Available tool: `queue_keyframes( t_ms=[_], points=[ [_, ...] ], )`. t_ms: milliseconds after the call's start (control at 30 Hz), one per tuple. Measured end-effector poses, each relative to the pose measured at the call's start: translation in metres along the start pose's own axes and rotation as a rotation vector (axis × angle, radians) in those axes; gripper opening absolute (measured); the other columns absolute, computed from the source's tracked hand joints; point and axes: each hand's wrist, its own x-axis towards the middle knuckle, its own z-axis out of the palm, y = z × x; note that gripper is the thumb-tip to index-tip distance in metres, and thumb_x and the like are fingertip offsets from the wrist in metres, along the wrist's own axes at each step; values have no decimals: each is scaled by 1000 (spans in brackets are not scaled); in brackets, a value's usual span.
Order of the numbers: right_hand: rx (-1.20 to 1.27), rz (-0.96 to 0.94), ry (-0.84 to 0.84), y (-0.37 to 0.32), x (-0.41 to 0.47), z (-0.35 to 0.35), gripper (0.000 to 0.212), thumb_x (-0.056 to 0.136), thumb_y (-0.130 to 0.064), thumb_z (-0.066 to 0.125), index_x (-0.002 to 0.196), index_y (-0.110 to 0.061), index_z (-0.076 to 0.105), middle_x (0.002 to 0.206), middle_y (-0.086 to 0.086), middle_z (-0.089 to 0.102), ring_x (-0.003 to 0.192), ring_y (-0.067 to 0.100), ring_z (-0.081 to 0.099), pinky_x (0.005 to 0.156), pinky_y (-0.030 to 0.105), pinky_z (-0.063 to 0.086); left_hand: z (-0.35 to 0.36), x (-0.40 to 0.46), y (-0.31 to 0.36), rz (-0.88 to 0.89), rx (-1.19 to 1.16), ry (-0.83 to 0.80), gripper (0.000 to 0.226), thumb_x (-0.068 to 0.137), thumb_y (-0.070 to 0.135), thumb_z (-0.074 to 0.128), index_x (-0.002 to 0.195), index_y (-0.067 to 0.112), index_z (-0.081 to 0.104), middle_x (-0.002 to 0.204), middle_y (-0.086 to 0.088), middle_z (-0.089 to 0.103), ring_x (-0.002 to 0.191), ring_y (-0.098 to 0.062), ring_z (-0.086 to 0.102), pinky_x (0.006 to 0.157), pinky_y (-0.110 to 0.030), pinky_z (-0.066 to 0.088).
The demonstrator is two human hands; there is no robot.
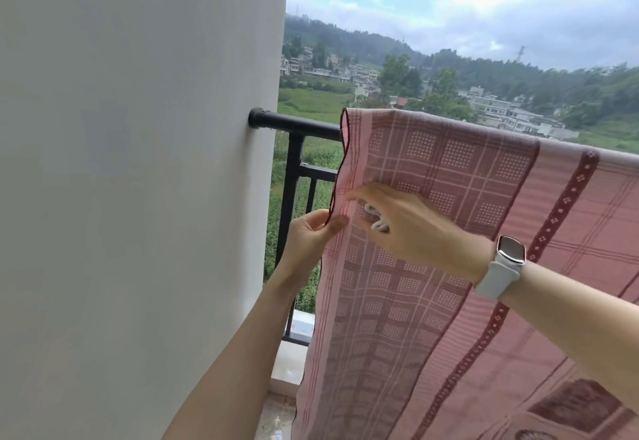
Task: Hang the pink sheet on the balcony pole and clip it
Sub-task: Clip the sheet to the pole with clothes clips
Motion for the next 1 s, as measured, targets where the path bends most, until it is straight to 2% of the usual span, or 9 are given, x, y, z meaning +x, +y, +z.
queue_keyframes(
  t_ms=[100, 200, 267, 433, 467, 600, 733, 833, 1000],
  points=[
    [187, 57, -90, -3, 3, -10, 30, 88, -25, 52, 115, -21, 39, 106, -4, 51, 82, 3, 52, 66, 14, 47, -4, -1, -1, 30, -24, 139, 25, 67, 32, 70, 82, 12, 70, 72, 4, 73, 71, -12, 68, 63, -16, 51],
    [236, 33, -126, -10, 10, -23, 23, 90, -29, 47, 111, -21, 43, 96, -11, 50, 78, -4, 50, 66, 9, 40, -1, -5, -5, 44, -16, 189, 12, 75, 24, 67, 83, 16, 70, 72, 8, 73, 70, -8, 67, 62, -12, 49],
    [249, 3, -105, -17, 23, -30, 28, 90, -33, 47, 114, -20, 47, 95, -13, 47, 75, -8, 49, 64, 7, 39, 3, -8, -8, 37, -19, 224, 8, 81, 20, 64, 86, 18, 70, 73, 10, 72, 72, -7, 67, 62, -11, 49],
    [83, -5, -166, -25, 61, -30, 42, 90, -42, 43, 120, -12, 49, 106, 2, 45, 84, 14, 53, 73, 25, 45, 7, -12, -7, 59, 63, 275, 12, 85, 19, 60, 80, 27, 68, 68, 15, 70, 67, -2, 64, 57, -10, 48],
    [52, -1, -177, -26, 67, -28, 44, 91, -42, 43, 120, -10, 49, 102, 1, 47, 83, 15, 53, 70, 26, 43, 6, -12, -5, 66, 69, 279, 11, 84, 20, 61, 80, 26, 68, 67, 17, 70, 66, -1, 64, 56, -8, 47],
    [11, -44, -173, -27, 85, -24, 34, 90, -35, 51, 109, -8, 53, 79, -13, 41, 64, 3, 42, 56, 17, 30, 3, -16, -3, 61, 60, 290, 7, 82, 18, 64, 83, 23, 69, 68, 16, 70, 67, -3, 66, 57, -9, 49],
    [-12, -10, -196, -25, 93, -28, 24, 85, -27, 56, 98, -7, 57, 87, 6, 61, 64, 15, 48, 61, 26, 42, 5, -18, -1, 55, 77, 298, 11, 84, 14, 60, 91, 17, 69, 76, 13, 70, 69, -4, 67, 61, -12, 51],
    [-59, 13, -236, -26, 93, -28, 25, 82, -27, 59, 93, -4, 60, 79, 4, 58, 62, 16, 45, 57, 28, 41, 5, -18, -2, 48, 82, 336, 12, 84, 16, 61, 93, 14, 69, 80, 7, 69, 70, -6, 67, 63, -14, 52],
    [-78, -13, -223, -25, 87, -29, 13, 84, -22, 58, 82, -10, 58, 67, -6, 49, 56, 12, 44, 50, 19, 36, 8, -19, -2, 20, 88, 376, 9, 84, 17, 61, 89, 14, 68, 80, 3, 69, 74, -15, 66, 62, -15, 53]
  ],
)
